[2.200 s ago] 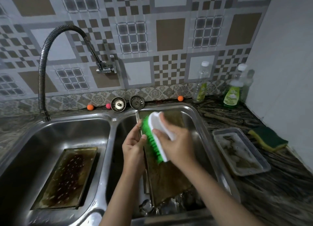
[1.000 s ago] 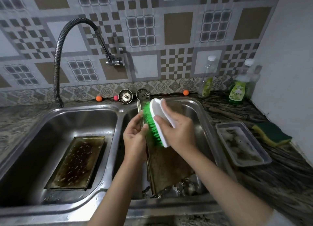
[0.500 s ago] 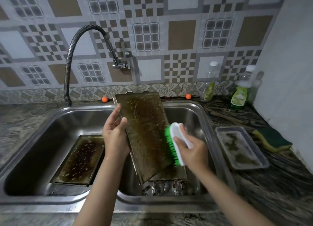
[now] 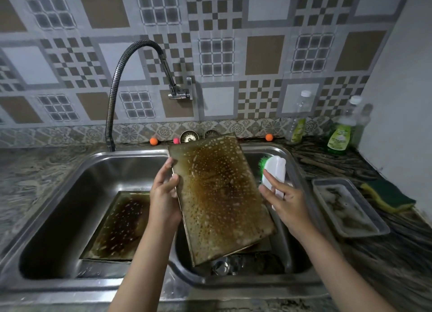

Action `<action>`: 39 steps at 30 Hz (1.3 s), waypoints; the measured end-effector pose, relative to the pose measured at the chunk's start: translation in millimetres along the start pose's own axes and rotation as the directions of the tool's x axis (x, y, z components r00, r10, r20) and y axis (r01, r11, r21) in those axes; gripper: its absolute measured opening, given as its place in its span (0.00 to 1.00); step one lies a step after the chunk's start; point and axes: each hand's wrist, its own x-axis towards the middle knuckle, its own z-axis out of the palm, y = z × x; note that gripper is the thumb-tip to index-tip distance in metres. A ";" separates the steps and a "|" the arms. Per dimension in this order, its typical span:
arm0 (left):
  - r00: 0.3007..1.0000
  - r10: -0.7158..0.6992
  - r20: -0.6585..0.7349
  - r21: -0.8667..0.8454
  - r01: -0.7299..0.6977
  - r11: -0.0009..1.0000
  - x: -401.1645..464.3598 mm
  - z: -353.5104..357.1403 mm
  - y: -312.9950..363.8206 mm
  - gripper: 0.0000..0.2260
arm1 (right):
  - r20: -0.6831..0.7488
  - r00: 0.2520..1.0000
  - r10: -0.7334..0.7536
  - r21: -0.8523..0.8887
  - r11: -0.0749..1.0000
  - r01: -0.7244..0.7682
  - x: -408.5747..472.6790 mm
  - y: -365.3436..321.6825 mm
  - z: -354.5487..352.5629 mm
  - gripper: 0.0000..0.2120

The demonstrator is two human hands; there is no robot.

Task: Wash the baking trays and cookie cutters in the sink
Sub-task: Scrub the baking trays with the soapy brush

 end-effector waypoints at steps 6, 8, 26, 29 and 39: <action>0.997 -0.077 0.002 -0.087 0.077 0.993 3.4 -21.0 5.3 0.20 | 0.061 0.998 -0.018 0.047 0.999 0.015 -7.1 -2.0 32.0 0.20; 0.997 -0.051 -0.065 -0.036 0.048 0.998 -0.5 -22.1 9.8 0.19 | 0.046 0.999 -0.025 0.064 0.998 0.022 -8.6 -3.9 42.4 0.21; 0.985 -0.112 0.132 0.583 0.014 0.812 -1.0 -55.1 72.0 0.15 | 0.226 0.952 -0.206 -0.167 0.955 0.246 -5.8 -22.3 202.6 0.35; 0.998 -0.045 -0.054 0.454 0.064 0.889 8.1 -72.6 73.1 0.14 | 0.245 0.956 -0.162 -0.145 0.969 0.201 -5.4 -21.3 222.5 0.30; 0.911 0.162 -0.379 0.516 0.063 0.854 35.8 -171.5 70.1 0.18 | 0.253 0.967 -0.026 -0.076 0.996 0.046 10.3 -3.8 246.7 0.24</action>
